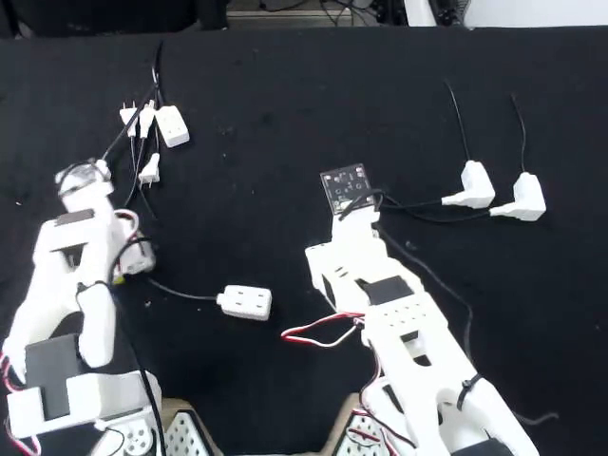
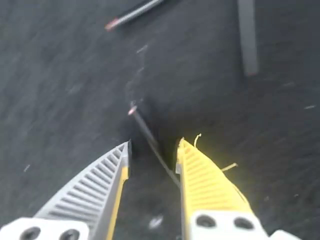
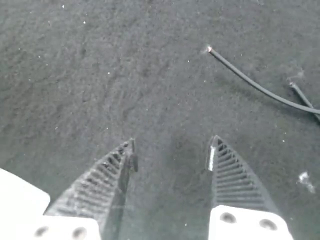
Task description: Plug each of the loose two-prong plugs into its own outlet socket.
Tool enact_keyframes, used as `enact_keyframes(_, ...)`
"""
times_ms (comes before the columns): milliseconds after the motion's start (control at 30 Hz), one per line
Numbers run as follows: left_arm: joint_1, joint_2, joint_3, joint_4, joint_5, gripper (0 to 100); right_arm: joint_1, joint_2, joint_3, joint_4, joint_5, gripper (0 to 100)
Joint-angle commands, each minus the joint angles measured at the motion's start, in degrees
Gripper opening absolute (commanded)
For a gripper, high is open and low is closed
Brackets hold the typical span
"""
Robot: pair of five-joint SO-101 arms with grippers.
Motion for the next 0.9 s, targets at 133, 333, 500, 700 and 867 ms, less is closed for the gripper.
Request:
enact_keyframes(133,-9.1,-0.4,-5.3,7.7,-5.1,16,0.1,-1.9,-0.4,-1.4,-0.1,22.2)
enact_keyframes(333,-14.0,-0.4,-10.9,13.5,-10.2,16,0.1,-1.9,-0.4,-1.4,-0.1,22.2)
enact_keyframes(500,-15.1,-0.3,-20.5,16.4,-12.0,16,0.1,-1.9,-0.4,-1.4,-0.1,22.2)
enact_keyframes(700,-8.5,0.4,-28.1,16.1,-18.2,16,0.1,-1.9,-0.4,-1.4,-0.1,22.2)
enact_keyframes(867,1.0,1.5,-29.6,12.2,-14.9,17,0.1,-1.9,-0.4,-1.4,-0.1,22.2)
